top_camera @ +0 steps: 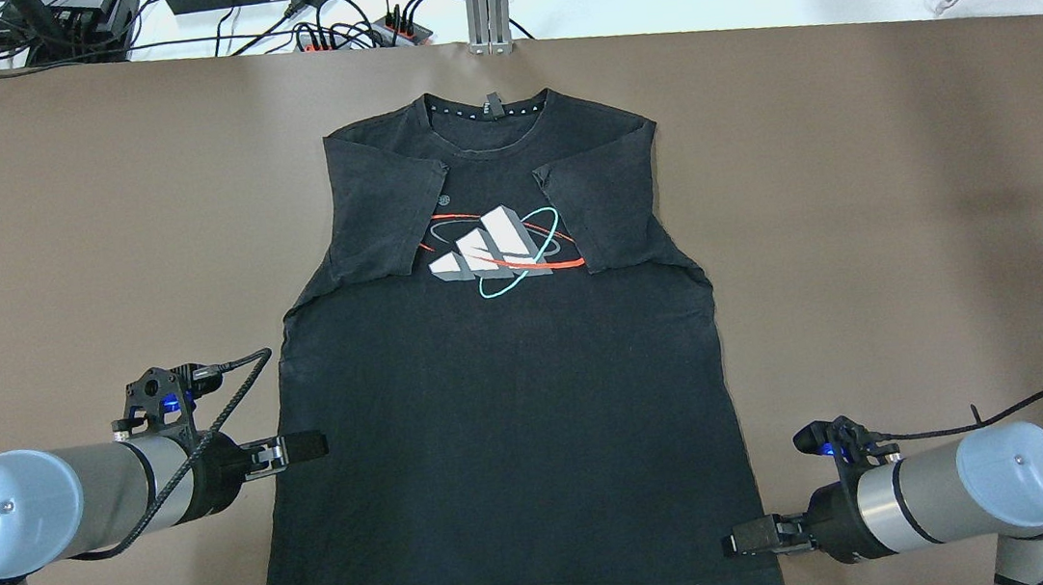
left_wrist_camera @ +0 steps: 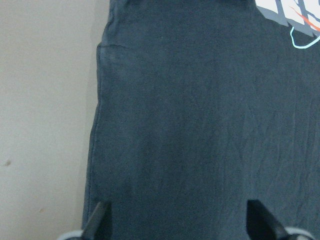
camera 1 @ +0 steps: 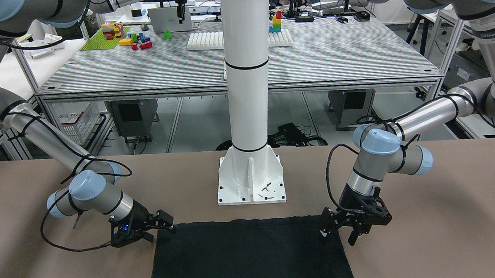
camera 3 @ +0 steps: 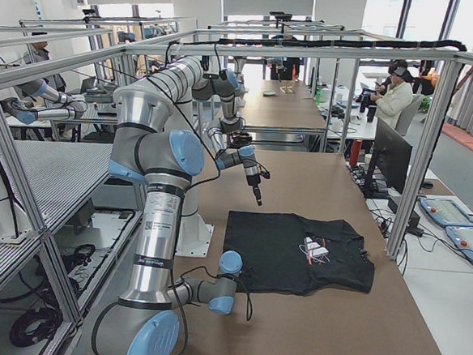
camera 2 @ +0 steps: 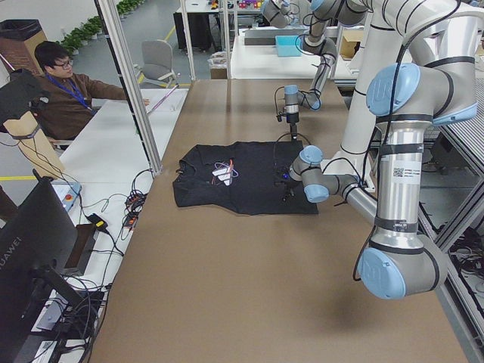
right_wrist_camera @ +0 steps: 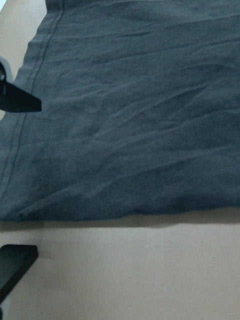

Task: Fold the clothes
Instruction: 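Move both grippers down to the hem corners nearest the robot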

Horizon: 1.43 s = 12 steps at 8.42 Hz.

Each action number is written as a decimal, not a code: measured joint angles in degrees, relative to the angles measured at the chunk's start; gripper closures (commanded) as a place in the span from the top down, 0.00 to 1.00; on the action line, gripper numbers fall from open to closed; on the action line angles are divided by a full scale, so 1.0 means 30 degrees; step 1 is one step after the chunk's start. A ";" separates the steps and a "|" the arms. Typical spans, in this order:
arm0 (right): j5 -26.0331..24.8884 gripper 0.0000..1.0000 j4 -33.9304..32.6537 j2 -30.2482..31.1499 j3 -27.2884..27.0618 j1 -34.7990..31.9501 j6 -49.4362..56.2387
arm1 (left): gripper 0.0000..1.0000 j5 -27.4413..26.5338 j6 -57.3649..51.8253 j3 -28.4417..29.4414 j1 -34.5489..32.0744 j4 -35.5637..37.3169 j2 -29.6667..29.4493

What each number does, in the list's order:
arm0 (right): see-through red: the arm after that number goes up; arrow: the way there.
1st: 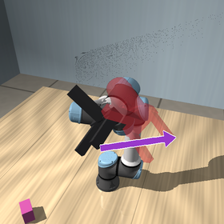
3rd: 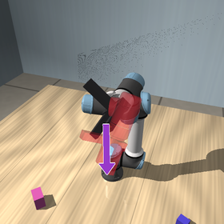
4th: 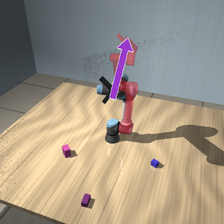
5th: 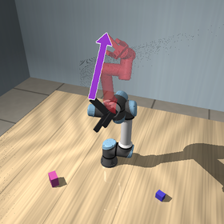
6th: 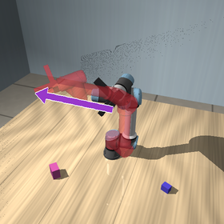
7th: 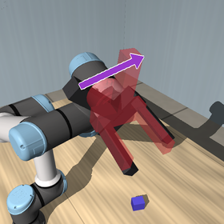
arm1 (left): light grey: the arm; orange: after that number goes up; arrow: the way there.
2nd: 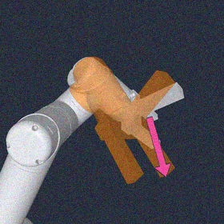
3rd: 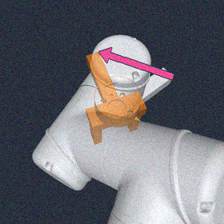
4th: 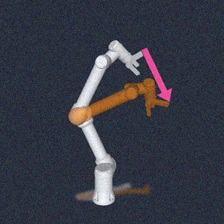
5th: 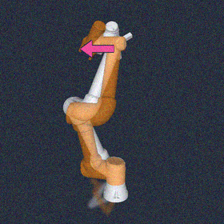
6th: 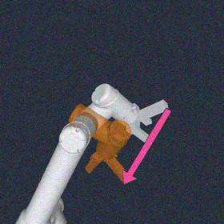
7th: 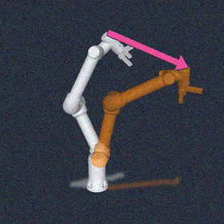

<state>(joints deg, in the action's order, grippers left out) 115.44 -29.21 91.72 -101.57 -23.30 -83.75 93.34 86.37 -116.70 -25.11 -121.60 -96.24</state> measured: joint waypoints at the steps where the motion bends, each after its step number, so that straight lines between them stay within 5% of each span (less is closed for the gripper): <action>1: -0.0311 0.64 0.0005 0.0230 -0.0003 0.0464 -0.0001 | 0.95 -0.0055 0.0006 0.0012 0.0011 0.0021 0.0042; 2: -0.0449 0.19 0.0008 0.0464 -0.0002 0.0707 -0.0004 | 0.95 -0.0089 0.0008 0.0059 0.0030 0.0033 0.0033; 3: -0.0507 0.00 0.0010 0.0653 -0.0035 0.0814 -0.0015 | 0.95 -0.0106 0.0009 0.0118 0.0039 0.0040 -0.0036; 4: -0.0526 0.00 0.0010 0.0763 -0.0127 0.0840 -0.0024 | 0.94 -0.0112 0.0010 0.0163 0.0047 0.0043 -0.0112; 10: -0.0480 0.00 -0.0211 0.2407 -0.2600 0.0821 -0.0030 | 0.94 -0.0060 -0.0019 0.0354 0.0134 0.0044 -0.0533; 12: -0.0439 0.63 -0.0247 0.2392 -0.2602 0.0837 -0.0019 | 0.94 -0.0080 -0.0019 0.0419 0.0157 0.0044 -0.0551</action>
<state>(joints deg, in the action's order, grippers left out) 114.12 -29.95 98.90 -109.38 -20.79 -83.81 93.10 86.31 -115.45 -24.64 -121.46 -97.89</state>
